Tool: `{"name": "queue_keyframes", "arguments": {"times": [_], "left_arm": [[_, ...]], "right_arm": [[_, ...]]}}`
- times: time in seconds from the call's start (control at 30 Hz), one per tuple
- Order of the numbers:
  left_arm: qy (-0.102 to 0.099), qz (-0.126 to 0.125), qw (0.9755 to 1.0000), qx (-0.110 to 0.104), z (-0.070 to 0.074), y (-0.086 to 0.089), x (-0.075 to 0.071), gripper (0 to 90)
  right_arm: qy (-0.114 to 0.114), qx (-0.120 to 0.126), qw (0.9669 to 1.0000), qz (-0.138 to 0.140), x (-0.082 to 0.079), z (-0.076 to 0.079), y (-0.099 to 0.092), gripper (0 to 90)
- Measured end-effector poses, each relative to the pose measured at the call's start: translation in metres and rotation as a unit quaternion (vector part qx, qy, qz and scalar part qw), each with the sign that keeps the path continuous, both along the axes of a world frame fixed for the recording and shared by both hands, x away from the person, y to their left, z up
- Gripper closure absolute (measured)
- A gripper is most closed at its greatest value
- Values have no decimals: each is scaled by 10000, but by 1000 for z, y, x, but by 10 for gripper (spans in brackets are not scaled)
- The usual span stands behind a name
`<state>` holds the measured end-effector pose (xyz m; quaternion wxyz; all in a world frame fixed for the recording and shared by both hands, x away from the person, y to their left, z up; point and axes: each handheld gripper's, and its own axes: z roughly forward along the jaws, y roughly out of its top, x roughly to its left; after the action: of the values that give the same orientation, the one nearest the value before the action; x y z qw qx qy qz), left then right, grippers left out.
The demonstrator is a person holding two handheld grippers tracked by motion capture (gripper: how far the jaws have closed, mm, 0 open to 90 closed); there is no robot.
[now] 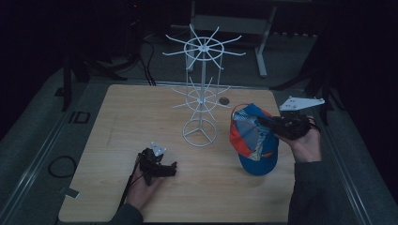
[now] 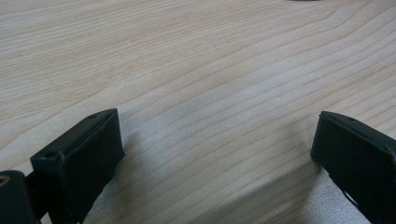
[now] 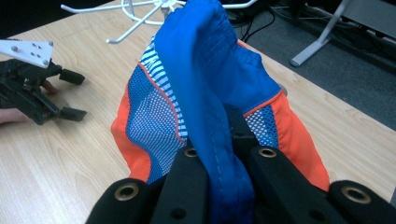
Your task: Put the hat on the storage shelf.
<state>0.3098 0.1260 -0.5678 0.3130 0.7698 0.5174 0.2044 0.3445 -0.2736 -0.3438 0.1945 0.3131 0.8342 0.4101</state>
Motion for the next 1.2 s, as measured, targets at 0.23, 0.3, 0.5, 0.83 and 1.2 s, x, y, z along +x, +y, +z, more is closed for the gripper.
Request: {"name": "queue_keyframes", "arguments": {"times": [0.23,0.3,0.5,0.83,1.2], "left_arm": [[-2,-3,10000,4,0,0,0,26],[-1,-4,10000,4,0,0,0,26],[-3,-2,10000,5,0,0,0,26],[-3,-5,10000,6,0,0,0,26],[-3,-8,10000,12,0,0,0,26]], "right_arm": [[-91,122,9999,-32,1,7,-1,884],[-101,129,9999,-34,1,8,-1,884],[-181,175,9997,-34,0,15,0,884],[-265,232,9994,12,0,24,3,884],[-370,298,9988,72,0,36,4,883]]}}
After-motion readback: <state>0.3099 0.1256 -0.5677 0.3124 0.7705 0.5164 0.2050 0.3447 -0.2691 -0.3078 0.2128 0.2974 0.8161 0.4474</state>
